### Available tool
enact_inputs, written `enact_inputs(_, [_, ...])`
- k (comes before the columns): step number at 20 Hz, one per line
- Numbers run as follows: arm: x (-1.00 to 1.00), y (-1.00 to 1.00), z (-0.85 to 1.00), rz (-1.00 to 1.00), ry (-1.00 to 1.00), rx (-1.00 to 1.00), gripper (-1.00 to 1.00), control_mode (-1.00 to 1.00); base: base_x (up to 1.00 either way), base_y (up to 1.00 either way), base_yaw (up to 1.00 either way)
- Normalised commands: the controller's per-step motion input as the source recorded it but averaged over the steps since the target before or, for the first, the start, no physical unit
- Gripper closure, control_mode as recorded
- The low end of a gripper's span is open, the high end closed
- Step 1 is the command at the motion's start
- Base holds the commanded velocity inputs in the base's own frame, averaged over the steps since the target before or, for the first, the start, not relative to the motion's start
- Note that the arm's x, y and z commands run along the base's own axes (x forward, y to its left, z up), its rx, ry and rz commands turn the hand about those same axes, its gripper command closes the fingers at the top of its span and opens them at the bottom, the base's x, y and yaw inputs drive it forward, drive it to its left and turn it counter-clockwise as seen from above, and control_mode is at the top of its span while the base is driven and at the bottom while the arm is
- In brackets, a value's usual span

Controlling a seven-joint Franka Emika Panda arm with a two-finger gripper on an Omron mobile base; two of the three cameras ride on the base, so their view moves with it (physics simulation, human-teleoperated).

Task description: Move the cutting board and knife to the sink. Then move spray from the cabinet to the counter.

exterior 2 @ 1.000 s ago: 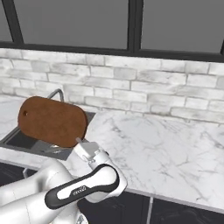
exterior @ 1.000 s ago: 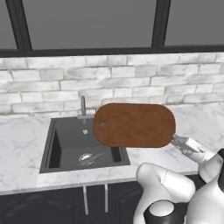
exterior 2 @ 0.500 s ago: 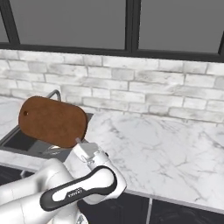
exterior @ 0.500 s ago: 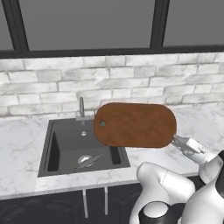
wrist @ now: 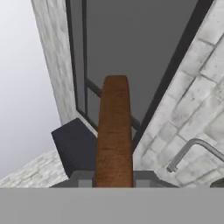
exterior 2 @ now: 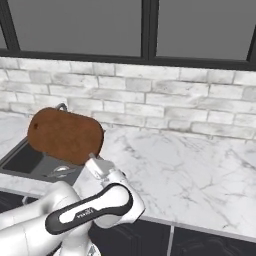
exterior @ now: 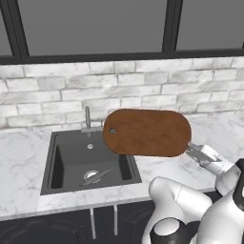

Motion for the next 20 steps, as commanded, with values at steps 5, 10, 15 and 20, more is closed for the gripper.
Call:
enact_inputs(5, [0.87,0.0,-0.09,-0.09,0.29,0.0,1.0,-1.0,0.0,0.0,0.0])
enact_inputs(10, [0.72,0.04,-0.16,-0.07,0.4,-0.04,1.0,-1.0,0.0,0.0,0.0])
enact_inputs(15, [0.51,0.02,-0.22,-0.01,0.43,-0.06,1.0,-1.0,0.0,0.0,0.0])
enact_inputs(20, [0.32,0.03,-0.14,0.0,0.38,-0.07,1.0,-1.0,0.0,0.0,0.0])
